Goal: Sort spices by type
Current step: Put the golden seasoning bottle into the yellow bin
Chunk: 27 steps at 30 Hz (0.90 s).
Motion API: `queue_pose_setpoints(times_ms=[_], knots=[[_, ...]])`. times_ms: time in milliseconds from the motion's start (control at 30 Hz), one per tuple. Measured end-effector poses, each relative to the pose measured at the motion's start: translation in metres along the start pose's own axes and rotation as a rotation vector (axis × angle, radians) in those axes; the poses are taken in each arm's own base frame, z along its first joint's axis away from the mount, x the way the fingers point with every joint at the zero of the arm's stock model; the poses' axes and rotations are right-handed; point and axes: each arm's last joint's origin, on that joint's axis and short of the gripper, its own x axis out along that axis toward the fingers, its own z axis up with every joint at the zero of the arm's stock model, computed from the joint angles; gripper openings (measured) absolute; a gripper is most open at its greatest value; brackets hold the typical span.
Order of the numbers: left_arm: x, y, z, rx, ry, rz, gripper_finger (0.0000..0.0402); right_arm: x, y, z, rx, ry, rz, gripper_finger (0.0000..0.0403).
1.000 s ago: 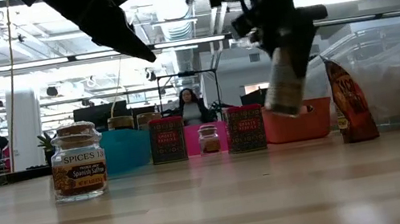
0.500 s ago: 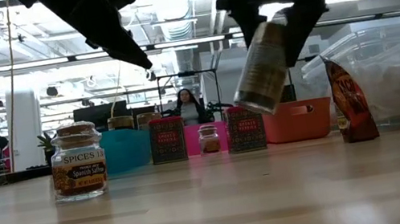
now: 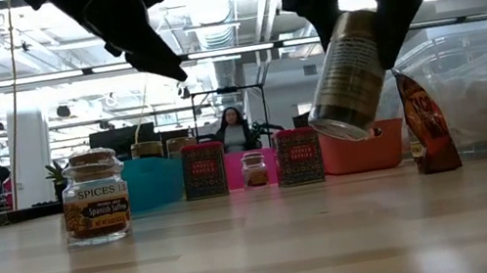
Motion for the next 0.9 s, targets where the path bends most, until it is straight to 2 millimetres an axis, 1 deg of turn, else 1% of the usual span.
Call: queue_pose_setpoints(times_ms=[233,300,533,667,800,900], knots=[[0.0,0.001,0.0,-0.002,-0.002,0.007,0.0327,-0.001,0.004,0.006,0.021,-0.052,0.013,0.0304],[0.0,0.001,-0.001,-0.003,0.008,0.008,0.0327,0.004,0.005,0.008,0.036,-0.037,0.046,0.0304],[0.0,0.001,-0.003,-0.01,0.026,0.006,0.0327,0.036,0.016,0.002,0.03,0.273,0.127,0.0305],[0.0,0.001,-0.003,-0.01,0.028,0.006,0.0327,0.043,0.018,0.0,0.041,0.413,0.143,0.0305],[0.0,0.001,-0.003,-0.013,0.033,0.006,0.0327,0.048,0.019,0.002,0.072,0.425,0.137,0.0311],[0.0,0.001,-0.004,-0.012,0.041,0.005,0.0327,0.048,0.016,0.004,0.088,0.398,0.134,0.033]])
